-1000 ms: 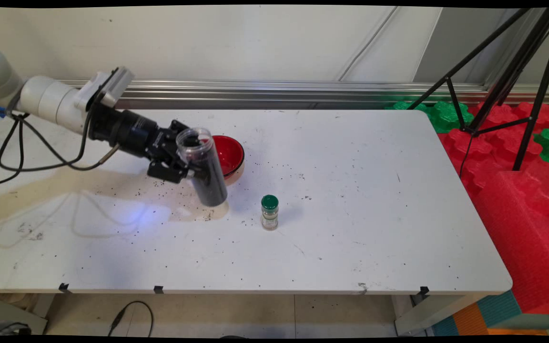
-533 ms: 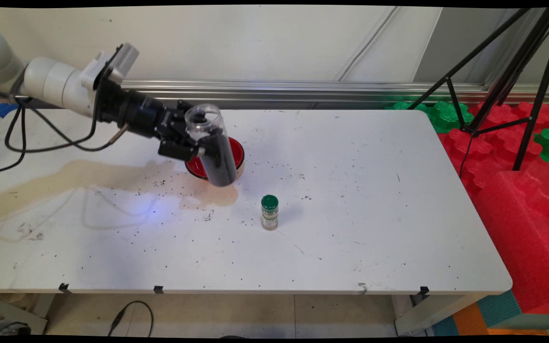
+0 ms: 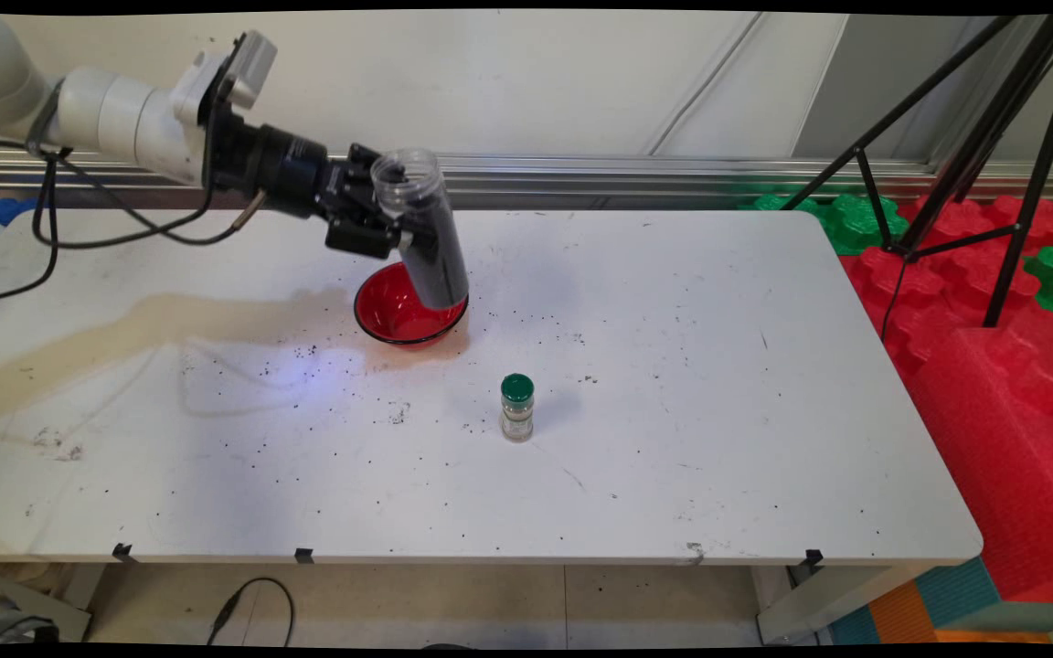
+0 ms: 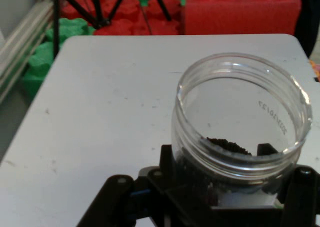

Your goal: Pour the black seasoning powder in the red bowl

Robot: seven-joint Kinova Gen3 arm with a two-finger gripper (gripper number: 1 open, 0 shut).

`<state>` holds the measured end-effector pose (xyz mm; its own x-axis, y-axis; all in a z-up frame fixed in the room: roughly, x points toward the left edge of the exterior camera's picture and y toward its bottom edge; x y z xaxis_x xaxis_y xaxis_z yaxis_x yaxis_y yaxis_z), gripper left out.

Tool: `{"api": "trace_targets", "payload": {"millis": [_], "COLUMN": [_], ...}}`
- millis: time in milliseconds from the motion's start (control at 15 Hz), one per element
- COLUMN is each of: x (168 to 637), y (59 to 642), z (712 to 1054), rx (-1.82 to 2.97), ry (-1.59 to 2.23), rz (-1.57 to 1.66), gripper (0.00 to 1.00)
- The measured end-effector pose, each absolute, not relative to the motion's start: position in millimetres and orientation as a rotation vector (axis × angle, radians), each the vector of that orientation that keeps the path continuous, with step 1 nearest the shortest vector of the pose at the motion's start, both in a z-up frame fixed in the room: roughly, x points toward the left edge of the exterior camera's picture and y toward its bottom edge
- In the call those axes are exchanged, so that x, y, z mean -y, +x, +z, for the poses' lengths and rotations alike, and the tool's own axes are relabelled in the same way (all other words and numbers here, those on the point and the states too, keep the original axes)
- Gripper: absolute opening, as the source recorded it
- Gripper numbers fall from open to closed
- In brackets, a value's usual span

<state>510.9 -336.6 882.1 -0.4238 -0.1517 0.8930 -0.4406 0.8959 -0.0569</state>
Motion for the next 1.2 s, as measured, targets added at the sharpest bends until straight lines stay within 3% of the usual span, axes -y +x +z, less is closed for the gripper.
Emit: {"api": "trace_targets", "payload": {"millis": [1200], "x": [392.1], "y": [539.5], "z": [912.5], "rx": [2.034], "ry": [0.46], "rz": [0.652], "gripper": [0.0]}}
